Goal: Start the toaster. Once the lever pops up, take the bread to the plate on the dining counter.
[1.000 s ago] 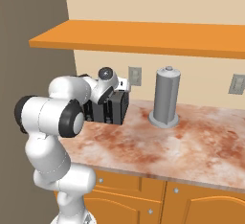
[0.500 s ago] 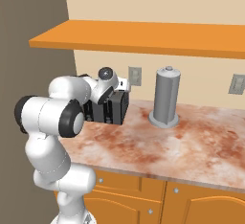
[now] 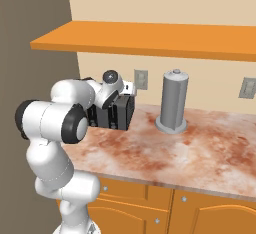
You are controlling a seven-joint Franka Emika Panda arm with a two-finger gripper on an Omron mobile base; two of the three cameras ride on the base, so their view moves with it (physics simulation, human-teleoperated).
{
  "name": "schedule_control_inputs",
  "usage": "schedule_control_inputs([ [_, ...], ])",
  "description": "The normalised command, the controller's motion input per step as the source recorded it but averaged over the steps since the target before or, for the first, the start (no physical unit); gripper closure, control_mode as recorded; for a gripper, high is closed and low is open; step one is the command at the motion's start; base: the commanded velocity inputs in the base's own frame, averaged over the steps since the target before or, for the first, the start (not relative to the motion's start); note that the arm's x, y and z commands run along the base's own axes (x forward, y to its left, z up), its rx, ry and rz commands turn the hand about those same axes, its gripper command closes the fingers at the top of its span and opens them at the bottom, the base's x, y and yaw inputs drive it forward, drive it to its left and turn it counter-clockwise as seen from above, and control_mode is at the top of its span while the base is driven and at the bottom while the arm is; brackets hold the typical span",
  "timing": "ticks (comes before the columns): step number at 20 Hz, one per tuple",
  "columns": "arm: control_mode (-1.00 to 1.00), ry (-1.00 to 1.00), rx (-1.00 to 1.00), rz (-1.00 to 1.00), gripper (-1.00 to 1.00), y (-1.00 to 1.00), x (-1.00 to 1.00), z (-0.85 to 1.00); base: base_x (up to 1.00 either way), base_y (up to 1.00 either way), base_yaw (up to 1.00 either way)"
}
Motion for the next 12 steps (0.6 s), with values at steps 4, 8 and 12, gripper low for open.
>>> schedule_control_inputs([
  [4, -1.0, 0.0, 0.0, 0.0, -1.0, 0.0, 0.0, 0.0, 0.0, 0.0, 0.0],
  [8, -1.0, 0.0, 0.0, 0.0, -1.0, 0.0, 0.0, 0.0, 0.0, 0.0, 0.0],
  [12, -1.0, 0.0, 0.0, 0.0, -1.0, 0.0, 0.0, 0.0, 0.0, 0.0, 0.0],
])
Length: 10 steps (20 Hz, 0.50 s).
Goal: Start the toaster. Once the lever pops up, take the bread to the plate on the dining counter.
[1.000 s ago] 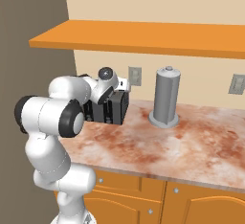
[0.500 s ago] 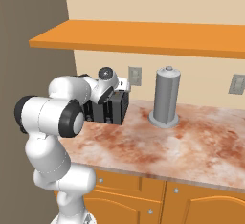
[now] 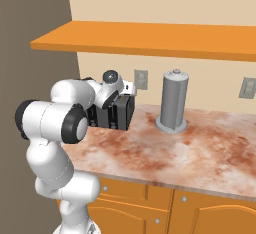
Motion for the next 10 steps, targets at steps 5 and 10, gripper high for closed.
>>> schedule_control_inputs([
  [5, -1.0, 0.0, 0.0, 0.0, -1.0, 0.0, 0.0, 0.0, 0.0, 0.0, 0.0],
  [10, -1.0, 0.0, 0.0, 0.0, -1.0, 0.0, 0.0, 0.0, 0.0, 0.0, 0.0],
])
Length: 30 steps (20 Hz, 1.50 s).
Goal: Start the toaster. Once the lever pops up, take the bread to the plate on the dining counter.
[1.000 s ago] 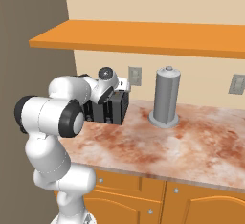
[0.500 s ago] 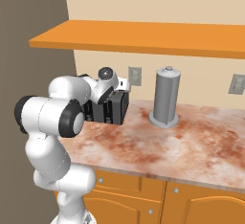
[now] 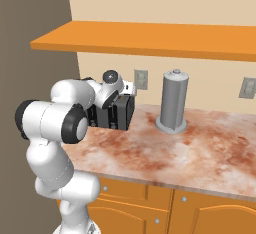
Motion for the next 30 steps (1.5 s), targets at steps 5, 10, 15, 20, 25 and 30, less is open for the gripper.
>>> schedule_control_inputs([
  [5, -1.0, 0.0, 0.0, 0.0, -1.0, 0.0, 0.0, 0.0, 0.0, 0.0, 0.0],
  [10, -1.0, 0.0, 0.0, 0.0, -1.0, 0.0, 0.0, 0.0, 0.0, 0.0, 0.0],
  [15, -1.0, 0.0, 0.0, 0.0, -1.0, 0.0, 0.0, 0.0, 0.0, 0.0, 0.0],
  [20, -1.0, 0.0, 0.0, 0.0, -1.0, 0.0, 0.0, 0.0, 0.0, 0.0, 0.0],
  [25, -1.0, 0.0, 0.0, 0.0, -1.0, 0.0, 0.0, 0.0, 0.0, 0.0, 0.0],
  [30, -1.0, 0.0, 0.0, 0.0, -1.0, 0.0, 0.0, 0.0, 0.0, 0.0, 0.0],
])
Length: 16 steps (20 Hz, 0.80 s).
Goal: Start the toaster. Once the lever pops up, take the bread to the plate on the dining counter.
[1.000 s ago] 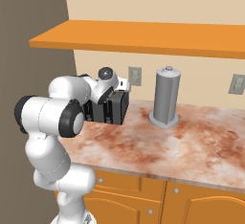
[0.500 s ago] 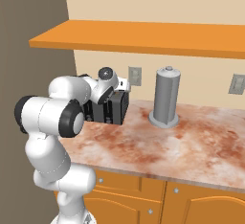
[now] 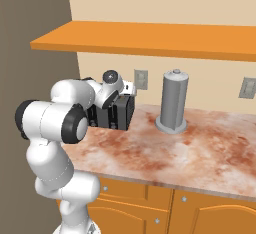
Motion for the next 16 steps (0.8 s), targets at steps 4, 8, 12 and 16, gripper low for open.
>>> schedule_control_inputs([
  [4, -1.0, 0.0, 0.0, 0.0, -1.0, 0.0, 0.0, 0.0, 0.0, 0.0, 0.0],
  [8, -1.0, 0.0, 0.0, 0.0, -1.0, 0.0, 0.0, 0.0, 0.0, 0.0, 0.0],
  [12, -1.0, 0.0, 0.0, 0.0, -1.0, 0.0, 0.0, 0.0, 0.0, 0.0, 0.0],
  [16, -1.0, 0.0, 0.0, 0.0, -1.0, 0.0, 0.0, 0.0, 0.0, 0.0, 0.0],
])
